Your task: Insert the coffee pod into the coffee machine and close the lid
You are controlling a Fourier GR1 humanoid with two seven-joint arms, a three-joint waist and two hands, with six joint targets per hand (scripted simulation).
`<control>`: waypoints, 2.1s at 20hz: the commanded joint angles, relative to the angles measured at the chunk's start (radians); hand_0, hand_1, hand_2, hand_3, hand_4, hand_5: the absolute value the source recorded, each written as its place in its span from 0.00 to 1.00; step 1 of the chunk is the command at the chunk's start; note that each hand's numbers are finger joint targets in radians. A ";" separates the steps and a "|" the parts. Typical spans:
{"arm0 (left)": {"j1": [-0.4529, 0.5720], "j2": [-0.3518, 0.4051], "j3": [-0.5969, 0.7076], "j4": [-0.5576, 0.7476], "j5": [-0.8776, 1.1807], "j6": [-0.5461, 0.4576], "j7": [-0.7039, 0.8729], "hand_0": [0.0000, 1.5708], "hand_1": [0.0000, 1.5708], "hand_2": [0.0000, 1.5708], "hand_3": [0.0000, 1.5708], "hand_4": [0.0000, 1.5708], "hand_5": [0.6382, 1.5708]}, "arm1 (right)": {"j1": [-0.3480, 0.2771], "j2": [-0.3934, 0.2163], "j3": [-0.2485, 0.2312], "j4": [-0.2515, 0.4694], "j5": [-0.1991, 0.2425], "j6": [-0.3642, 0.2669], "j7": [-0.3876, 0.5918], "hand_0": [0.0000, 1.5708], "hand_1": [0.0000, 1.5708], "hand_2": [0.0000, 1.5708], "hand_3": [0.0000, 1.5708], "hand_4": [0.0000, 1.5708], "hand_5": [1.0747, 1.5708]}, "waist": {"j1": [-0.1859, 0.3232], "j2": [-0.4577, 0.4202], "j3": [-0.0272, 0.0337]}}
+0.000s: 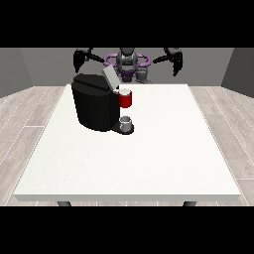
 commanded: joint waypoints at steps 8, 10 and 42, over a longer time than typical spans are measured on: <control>0.112 -0.028 -0.063 -0.189 0.094 -0.061 0.082 0.00 0.00 0.00 0.00 0.23 1.00 | -0.157 -0.076 0.019 -0.073 0.021 0.055 0.097 0.00 0.00 0.00 0.00 0.05 1.00 | 0.089 0.017 0.0006; 0.139 -0.041 -0.137 -0.245 0.168 0.007 0.126 0.00 0.00 0.00 0.00 0.25 1.00 | -0.165 -0.078 -0.009 -0.051 -0.020 0.081 0.096 0.00 0.00 0.00 0.00 0.00 1.00 | 0.074 0.030 0.0006; 0.286 0.041 -0.215 -0.713 0.263 0.080 0.234 0.00 0.00 0.00 0.00 0.19 1.00 | -0.543 -0.037 0.008 0.179 -0.086 0.087 0.138 0.00 0.00 0.00 0.00 0.05 1.00 | 0.060 0.332 0.0003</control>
